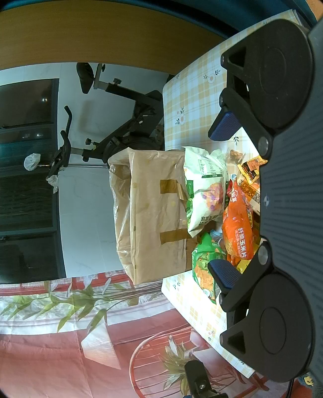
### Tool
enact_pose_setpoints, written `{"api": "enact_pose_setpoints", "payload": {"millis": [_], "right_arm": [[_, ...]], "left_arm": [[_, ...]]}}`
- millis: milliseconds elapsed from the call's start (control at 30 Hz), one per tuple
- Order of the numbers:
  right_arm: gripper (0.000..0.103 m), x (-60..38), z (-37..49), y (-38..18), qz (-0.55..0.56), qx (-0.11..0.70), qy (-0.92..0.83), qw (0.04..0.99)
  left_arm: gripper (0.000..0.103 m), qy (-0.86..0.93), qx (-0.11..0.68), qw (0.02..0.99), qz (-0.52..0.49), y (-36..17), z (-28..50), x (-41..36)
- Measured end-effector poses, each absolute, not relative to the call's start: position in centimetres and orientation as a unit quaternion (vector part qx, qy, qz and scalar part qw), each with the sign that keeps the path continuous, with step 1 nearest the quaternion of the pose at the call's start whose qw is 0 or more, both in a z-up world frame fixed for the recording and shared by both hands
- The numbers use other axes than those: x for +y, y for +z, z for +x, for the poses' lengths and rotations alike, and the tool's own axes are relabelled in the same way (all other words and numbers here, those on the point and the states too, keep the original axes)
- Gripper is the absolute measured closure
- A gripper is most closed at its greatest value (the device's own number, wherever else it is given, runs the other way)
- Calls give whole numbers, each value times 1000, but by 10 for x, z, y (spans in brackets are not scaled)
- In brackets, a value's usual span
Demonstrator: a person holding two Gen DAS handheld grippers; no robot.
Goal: Organize snacks
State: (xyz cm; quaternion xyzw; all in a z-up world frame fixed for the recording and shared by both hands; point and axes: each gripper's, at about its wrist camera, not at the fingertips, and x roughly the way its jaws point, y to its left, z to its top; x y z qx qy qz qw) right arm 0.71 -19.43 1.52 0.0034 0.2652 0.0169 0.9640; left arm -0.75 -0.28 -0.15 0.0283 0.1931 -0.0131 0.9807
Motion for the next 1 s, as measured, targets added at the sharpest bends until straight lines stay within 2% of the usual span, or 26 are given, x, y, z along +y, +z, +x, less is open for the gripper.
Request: {"api": "enact_pose_setpoints", "payload": {"millis": [200,300,433,667,800,900,1000], "right_arm": [[0,-195,7,14,6,267,19,963],[0,-199,8,13,16,261,26,965],[0,-207,16,15,28,231,19,972],[0,-209,45,8,12,166,-20,986],[0,-210,55,-8,16,160,-23,987],[0,-213,54,-25,26,173,-14,984],[0,-213,49,-45,18,192,-1,981]], "left_arm": [[0,-9,202,979,20,-1,1,3],[0,18,180,983,39,2,8,5],[0,47,158,984,69,1,20,3],[1,13,172,984,41,-32,45,5],[1,-17,222,973,67,-73,62,5],[7,-32,278,957,80,-100,68,6],[7,-61,310,946,76,-119,68,11]]}}
